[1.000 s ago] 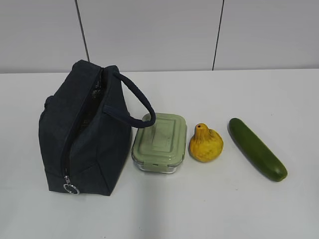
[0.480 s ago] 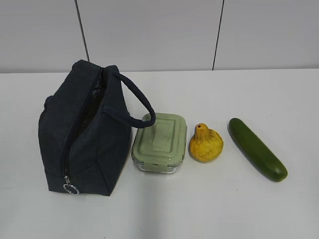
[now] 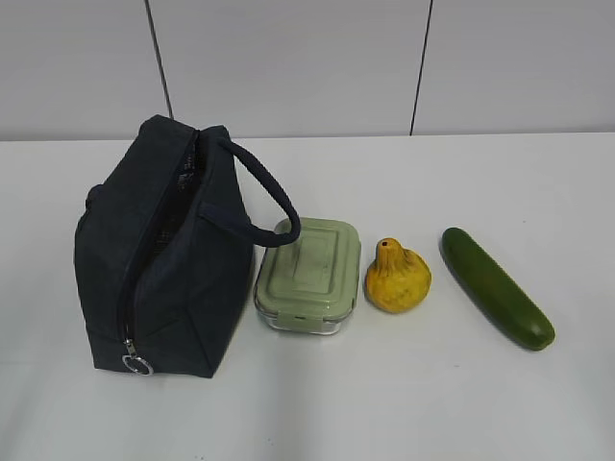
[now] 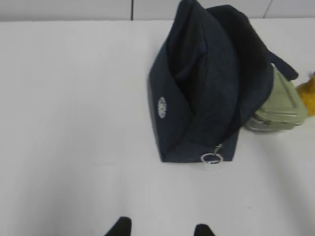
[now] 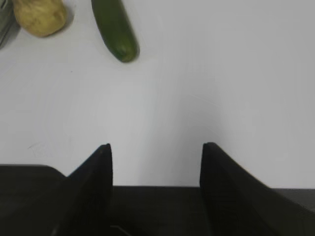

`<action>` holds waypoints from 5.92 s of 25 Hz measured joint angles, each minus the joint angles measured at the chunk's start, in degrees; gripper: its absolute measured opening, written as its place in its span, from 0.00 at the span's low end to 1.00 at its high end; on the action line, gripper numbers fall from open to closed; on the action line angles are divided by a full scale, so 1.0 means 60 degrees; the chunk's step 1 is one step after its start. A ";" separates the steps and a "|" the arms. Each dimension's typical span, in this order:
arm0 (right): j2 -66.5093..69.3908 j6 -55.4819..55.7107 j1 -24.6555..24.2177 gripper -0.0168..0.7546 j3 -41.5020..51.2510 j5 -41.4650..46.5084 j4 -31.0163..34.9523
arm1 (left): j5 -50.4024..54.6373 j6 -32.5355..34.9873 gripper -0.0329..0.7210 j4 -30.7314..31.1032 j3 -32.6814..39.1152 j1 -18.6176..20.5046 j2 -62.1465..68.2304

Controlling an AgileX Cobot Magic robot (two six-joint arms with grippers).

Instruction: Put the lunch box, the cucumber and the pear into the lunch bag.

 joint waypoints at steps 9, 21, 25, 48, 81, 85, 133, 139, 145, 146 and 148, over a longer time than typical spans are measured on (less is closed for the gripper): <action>0.2719 -0.0225 0.0000 0.60 -0.0642 -0.1685 0.0680 | -0.1458 0.1170 0.38 -0.1803 -0.1602 -0.0008 0.3785; 0.7808 -0.1436 0.0000 0.60 -0.2968 -0.2399 0.0990 | -0.1535 0.3726 0.44 -0.3490 -0.4312 -0.0008 0.8935; 0.9348 -0.2068 0.0000 0.60 -0.3608 -0.2167 0.1209 | -0.1517 0.4069 0.48 -0.3866 -0.4538 -0.0008 0.9511; 1.4861 -0.4547 0.0000 0.67 -0.5992 -0.2911 0.2208 | -0.1872 0.4141 0.48 -0.3901 -0.4555 -0.0008 0.9830; 1.6875 -0.3920 0.0707 0.50 -0.6656 -0.2821 0.1722 | -0.1743 0.4141 0.48 -0.3692 -0.4555 -0.0008 0.9830; 1.6579 -0.3769 0.0707 0.50 -0.7032 -0.2691 0.1765 | -0.1299 0.4141 0.48 -0.3589 -0.4555 -0.0008 0.9830; 1.6865 -0.4301 0.5893 0.50 -1.0668 -0.4804 0.9189 | -0.0802 0.4211 0.05 -0.3709 -0.4618 -0.0018 1.1558; 1.7388 -0.4244 0.5916 0.50 -1.0686 -0.4844 0.8874 | -0.0832 0.4211 0.05 -0.3735 -0.4618 -0.0018 1.1558; 1.7477 -0.2137 0.5916 0.50 -1.0699 -0.4151 0.6344 | -0.0873 0.4211 0.05 -0.3748 -0.4618 -0.0018 1.1558; 1.7474 -0.1887 0.5916 0.50 -1.0699 -0.4000 0.6013 | -0.0883 0.4211 0.05 -0.3747 -0.4618 -0.0018 1.1558; 1.7474 -0.1424 0.5923 0.50 -1.0699 -0.3658 0.5337 | -0.0900 0.4211 0.05 -0.3749 -0.4618 -0.0018 1.1558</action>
